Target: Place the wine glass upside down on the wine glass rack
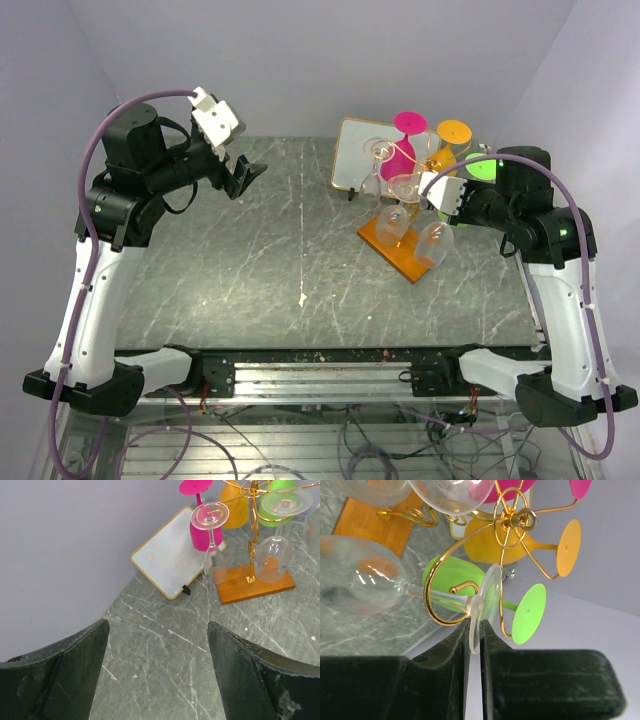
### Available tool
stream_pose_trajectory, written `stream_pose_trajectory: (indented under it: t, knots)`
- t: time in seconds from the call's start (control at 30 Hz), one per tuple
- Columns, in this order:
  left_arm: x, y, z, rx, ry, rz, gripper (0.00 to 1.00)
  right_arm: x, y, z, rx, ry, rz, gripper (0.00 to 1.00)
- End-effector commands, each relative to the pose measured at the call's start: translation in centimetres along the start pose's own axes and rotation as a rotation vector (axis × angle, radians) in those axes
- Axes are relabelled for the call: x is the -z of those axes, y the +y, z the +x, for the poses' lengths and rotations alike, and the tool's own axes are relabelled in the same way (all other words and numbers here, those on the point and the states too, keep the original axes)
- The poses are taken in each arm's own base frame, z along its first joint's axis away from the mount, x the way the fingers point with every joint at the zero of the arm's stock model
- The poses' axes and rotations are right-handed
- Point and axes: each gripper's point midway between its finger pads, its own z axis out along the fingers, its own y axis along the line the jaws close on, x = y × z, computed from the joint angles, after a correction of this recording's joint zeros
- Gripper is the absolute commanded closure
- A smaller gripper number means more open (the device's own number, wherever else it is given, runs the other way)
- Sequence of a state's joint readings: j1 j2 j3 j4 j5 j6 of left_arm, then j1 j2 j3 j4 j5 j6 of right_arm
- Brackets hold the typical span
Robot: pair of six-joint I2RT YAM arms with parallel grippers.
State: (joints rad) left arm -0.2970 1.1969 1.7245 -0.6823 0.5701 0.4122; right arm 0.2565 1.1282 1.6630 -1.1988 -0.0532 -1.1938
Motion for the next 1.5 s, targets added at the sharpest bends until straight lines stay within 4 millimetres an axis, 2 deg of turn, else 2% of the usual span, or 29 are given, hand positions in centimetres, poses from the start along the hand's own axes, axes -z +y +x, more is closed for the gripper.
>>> stream_pose_trajectory:
  t: [0.0, 0.47, 1.47]
  knots:
    - [0.1, -0.2, -0.1, -0.012, -0.011, 0.016, 0.1, 0.1, -0.6, 0.1, -0.014, 0.002, 0.036, 0.88]
    - [0.2, -0.4, -0.1, -0.016, -0.012, 0.021, 0.1, 0.6, -0.6, 0.4, -0.025, 0.019, 0.052, 0.78]
    - [0.1, -0.4, 0.4, -0.022, 0.001, 0.023, 0.09, 0.0, 0.5, 2.3, -0.058, 0.097, 0.053, 0.68]
